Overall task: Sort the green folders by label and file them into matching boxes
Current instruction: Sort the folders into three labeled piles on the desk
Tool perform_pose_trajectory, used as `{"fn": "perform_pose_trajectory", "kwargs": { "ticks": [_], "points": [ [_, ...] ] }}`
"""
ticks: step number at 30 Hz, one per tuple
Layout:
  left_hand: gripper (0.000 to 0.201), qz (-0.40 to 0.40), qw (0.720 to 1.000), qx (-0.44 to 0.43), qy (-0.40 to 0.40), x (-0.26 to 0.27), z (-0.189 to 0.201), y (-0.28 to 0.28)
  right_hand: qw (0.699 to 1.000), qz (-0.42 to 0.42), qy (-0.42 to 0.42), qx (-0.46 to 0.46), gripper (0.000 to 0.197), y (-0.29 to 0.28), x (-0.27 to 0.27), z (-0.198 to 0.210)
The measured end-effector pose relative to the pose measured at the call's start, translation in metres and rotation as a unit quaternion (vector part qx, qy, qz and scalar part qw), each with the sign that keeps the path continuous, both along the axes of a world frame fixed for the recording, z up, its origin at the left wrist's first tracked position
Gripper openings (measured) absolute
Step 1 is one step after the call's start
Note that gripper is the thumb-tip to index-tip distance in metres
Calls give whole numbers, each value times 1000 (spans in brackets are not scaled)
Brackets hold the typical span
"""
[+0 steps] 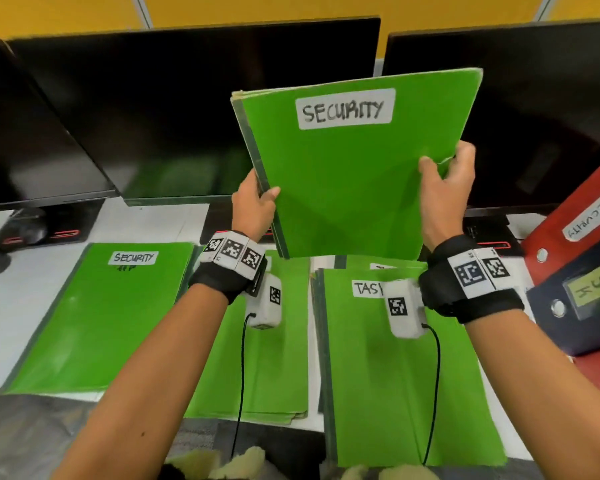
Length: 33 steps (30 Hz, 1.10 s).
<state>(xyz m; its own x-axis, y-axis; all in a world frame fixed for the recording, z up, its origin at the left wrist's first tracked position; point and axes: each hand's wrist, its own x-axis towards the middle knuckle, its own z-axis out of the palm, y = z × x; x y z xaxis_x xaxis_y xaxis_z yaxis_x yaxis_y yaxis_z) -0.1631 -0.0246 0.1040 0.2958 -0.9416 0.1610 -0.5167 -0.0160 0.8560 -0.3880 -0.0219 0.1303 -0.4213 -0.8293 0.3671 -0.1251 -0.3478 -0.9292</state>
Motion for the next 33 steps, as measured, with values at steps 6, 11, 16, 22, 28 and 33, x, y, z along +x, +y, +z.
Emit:
{"fn": "perform_pose_trajectory", "kwargs": {
  "ticks": [6,11,16,22,28,33],
  "points": [
    [24,74,997,-13,-16,106,9,23,995,95,13,39,42,12,96,-6],
    [12,148,983,36,-98,203,3,49,971,204,54,112,60,28,182,-21],
    [31,210,962,132,-116,287,-17,65,921,299,107,227,74,31,259,-54],
    [36,250,938,216,-109,352,-49,69,864,354,116,339,68,32,335,-89],
    [35,259,896,337,-131,388,-82,61,790,405,66,456,82,42,370,-122],
    [36,247,878,392,-125,395,-107,61,758,405,18,511,80,40,375,-135]
  ]
}}
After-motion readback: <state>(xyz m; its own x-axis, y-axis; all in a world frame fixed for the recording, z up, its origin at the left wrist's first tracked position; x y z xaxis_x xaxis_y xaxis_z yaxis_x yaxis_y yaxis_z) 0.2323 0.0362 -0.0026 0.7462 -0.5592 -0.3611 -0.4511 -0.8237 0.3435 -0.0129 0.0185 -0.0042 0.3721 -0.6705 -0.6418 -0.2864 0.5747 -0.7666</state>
